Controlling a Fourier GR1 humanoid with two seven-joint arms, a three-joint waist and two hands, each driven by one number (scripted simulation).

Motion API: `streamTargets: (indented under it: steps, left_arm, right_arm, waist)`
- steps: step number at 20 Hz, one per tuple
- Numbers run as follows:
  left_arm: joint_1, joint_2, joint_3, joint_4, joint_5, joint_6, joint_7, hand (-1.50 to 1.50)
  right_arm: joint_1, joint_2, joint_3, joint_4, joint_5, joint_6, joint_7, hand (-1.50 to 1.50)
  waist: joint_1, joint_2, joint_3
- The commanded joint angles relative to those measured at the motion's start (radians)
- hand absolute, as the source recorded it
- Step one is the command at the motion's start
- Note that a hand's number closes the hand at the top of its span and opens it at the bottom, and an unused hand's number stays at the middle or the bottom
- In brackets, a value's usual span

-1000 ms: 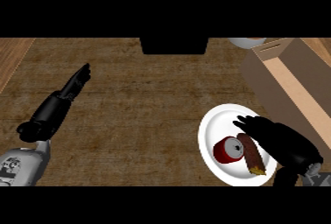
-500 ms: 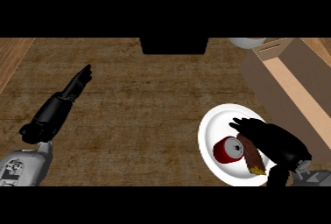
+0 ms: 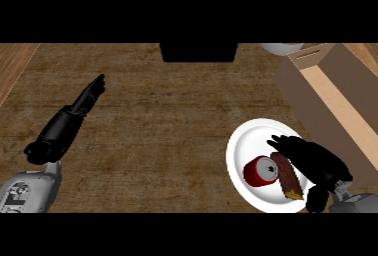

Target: Pick the sweet potato from the plate and place it in the cardboard box

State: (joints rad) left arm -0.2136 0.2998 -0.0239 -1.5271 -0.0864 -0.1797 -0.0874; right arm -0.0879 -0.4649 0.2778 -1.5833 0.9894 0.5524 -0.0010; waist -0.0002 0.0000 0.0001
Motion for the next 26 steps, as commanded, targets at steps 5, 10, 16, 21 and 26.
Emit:
streamTargets:
  steps: [5,10,16,21,26]
  left_arm:
    - [0.018,-0.043,0.010,-0.051,-0.029,-0.023,0.042,0.00]
    - [0.004,-0.016,0.050,-0.043,-0.001,-0.042,0.045,0.00]
    - [-0.007,-0.038,0.029,-0.034,-0.029,-0.040,0.013,0.00]
    - [-0.044,-0.058,-0.001,0.011,-0.046,-0.041,0.006,0.00]
    - [-0.063,-0.039,0.030,0.007,-0.020,-0.061,0.015,0.00]
  right_arm:
    - [0.008,-0.001,-0.017,0.081,0.059,-0.025,-0.126,1.50]
    - [-0.070,0.099,0.051,0.241,0.130,-0.257,-0.206,1.50]
    - [-0.228,0.233,-0.041,0.354,0.141,-0.286,-0.076,1.50]
    - [-0.463,0.456,-0.177,0.475,0.151,-0.313,0.283,1.50]
    - [-0.661,0.462,-0.208,0.688,0.204,-0.563,0.283,1.50]
  waist:
    - [0.000,0.000,0.000]
    - [0.009,0.002,0.001]
    - [0.025,0.006,0.001]
    - [0.056,0.020,0.001]
    - [0.057,0.018,0.001]
